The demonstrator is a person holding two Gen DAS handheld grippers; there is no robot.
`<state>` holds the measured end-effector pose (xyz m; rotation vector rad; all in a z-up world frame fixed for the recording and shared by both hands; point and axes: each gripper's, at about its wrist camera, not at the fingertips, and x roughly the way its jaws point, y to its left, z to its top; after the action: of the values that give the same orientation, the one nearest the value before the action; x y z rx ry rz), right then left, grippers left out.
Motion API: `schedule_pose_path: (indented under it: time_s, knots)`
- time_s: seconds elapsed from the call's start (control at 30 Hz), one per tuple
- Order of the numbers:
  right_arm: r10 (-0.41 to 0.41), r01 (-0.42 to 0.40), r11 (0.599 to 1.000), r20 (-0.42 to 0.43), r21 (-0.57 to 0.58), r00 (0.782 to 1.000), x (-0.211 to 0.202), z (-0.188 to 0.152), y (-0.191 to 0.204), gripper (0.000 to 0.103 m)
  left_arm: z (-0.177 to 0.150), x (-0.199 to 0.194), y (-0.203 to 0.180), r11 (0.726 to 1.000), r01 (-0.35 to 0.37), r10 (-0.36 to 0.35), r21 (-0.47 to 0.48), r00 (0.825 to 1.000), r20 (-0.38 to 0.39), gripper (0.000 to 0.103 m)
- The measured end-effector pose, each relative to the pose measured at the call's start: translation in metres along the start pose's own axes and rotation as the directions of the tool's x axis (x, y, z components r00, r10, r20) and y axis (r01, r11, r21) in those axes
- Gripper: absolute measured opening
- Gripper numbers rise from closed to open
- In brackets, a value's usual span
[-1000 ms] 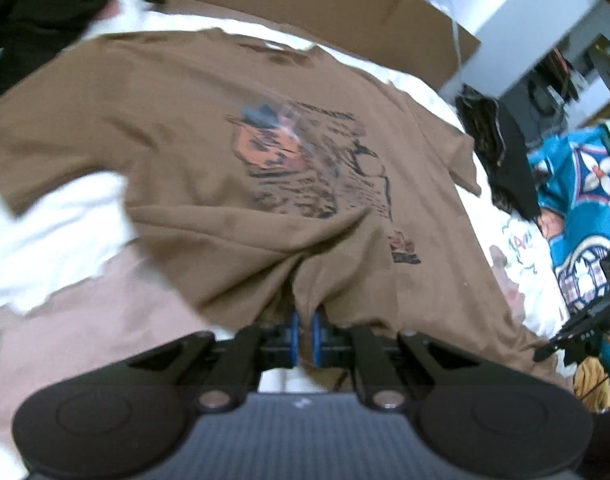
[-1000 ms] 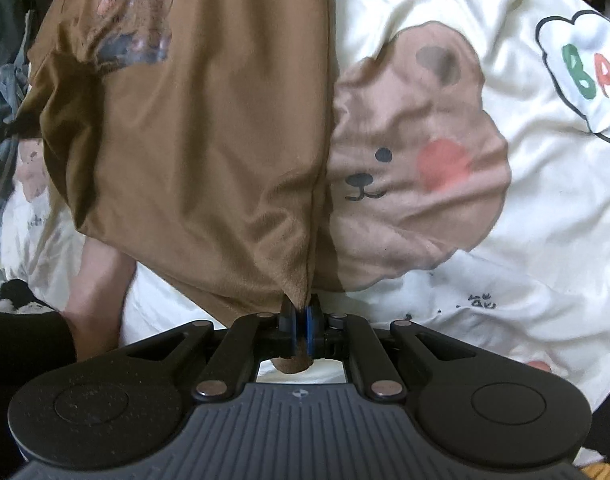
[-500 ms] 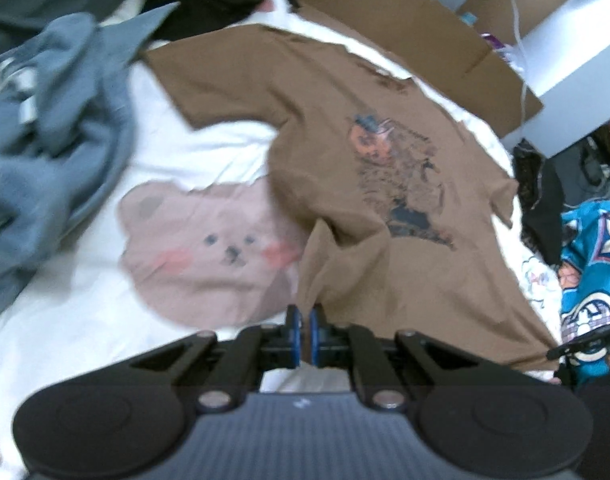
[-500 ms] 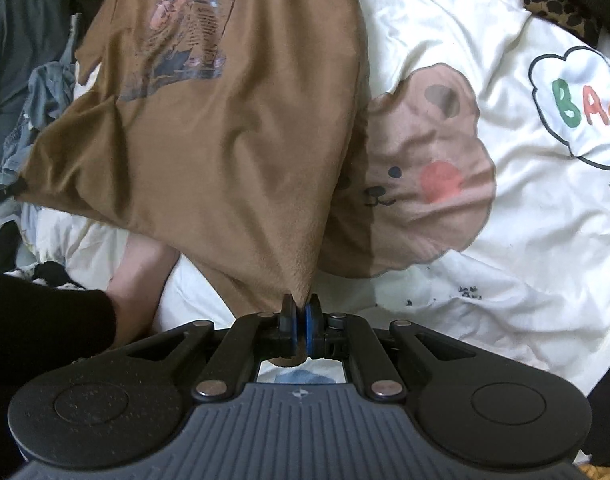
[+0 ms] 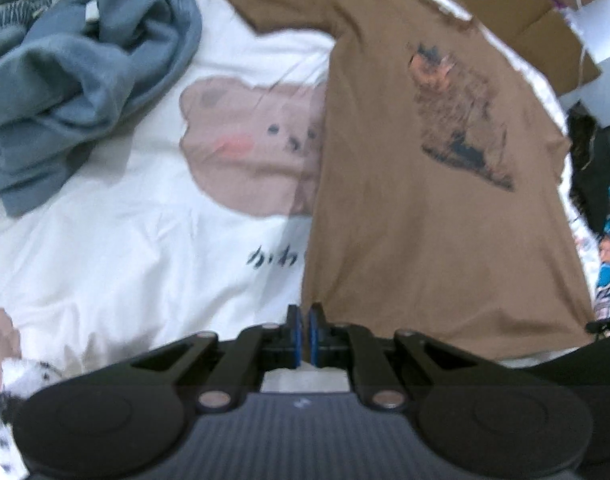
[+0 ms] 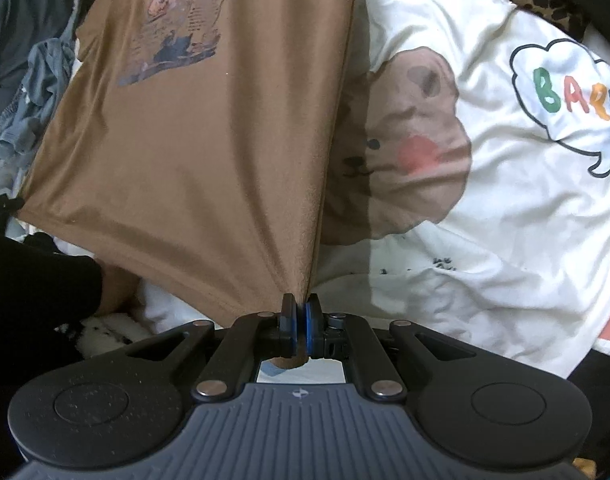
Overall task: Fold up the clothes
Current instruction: 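Lower the shirt onto the sheet and open both tools to release it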
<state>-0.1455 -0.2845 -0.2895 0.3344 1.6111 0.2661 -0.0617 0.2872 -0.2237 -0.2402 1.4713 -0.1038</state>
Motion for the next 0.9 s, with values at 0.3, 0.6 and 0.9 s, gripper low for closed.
schedule_pose_path:
  time_s: [0.3,0.6,0.9]
  knots:
    - [-0.062,0.063,0.997,-0.023,0.041,0.998,0.03,-0.004,-0.012,0.002,-0.007,0.031,0.002,0.996,-0.087,0.089,0.018,0.993,-0.082,0.004]
    - [-0.024,0.028,0.998,-0.074,0.054,0.997,0.04,-0.002,-0.014,0.002,-0.006,0.027,0.005,0.995,-0.1,0.1,0.004,0.987,-0.13,0.004]
    - [0.004,-0.001,1.0,-0.122,0.022,0.993,0.032,0.004,-0.01,0.002,0.008,0.016,0.001,0.994,-0.112,0.113,0.016,0.982,-0.154,0.004]
